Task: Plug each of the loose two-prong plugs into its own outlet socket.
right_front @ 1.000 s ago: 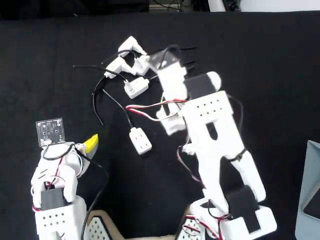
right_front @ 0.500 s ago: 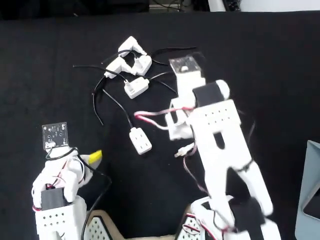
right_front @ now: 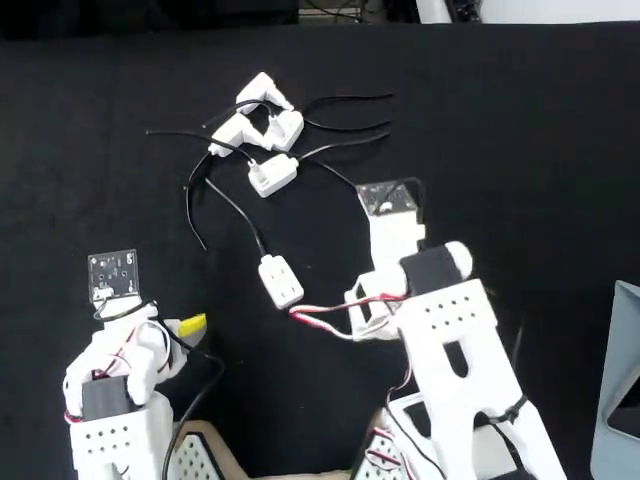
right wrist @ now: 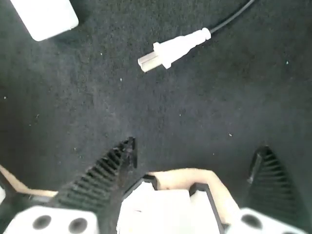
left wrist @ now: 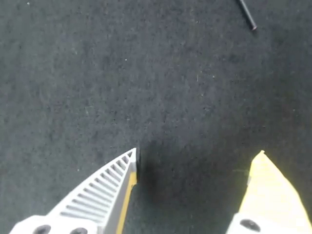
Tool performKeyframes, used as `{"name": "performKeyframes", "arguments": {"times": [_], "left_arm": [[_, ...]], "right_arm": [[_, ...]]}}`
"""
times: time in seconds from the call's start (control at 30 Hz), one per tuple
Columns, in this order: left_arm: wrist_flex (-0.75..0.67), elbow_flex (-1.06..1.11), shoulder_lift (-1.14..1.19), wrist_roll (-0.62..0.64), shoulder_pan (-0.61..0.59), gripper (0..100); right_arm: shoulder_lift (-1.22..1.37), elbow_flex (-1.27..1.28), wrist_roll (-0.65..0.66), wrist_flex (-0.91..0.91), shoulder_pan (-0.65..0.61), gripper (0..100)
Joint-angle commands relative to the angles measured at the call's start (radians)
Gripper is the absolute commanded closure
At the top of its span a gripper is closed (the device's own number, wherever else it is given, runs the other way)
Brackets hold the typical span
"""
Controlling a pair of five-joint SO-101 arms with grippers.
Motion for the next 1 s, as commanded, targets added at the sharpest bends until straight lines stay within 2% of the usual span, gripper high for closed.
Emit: {"name": "performKeyframes", "arguments": {"times": [0.0, 0.27, 0.6, 0.97], "left_arm": [[0.005, 0.018, -0.005, 0.008, 0.008, 65], [0.005, 0.018, -0.005, 0.009, 0.005, 65], [0.005, 0.018, -0.005, 0.009, 0.004, 65], [0.005, 0.018, -0.005, 0.009, 0.004, 65]], "right_arm": [[-0.021, 0.012, -0.026, -0.046, 0.014, 63.9], [-0.019, 0.104, -0.040, -0.199, 0.012, 63.9], [0.050, 0.101, -0.084, -0.203, -0.018, 63.9], [0.433, -0.160, -0.338, -0.261, 0.038, 63.9]]}}
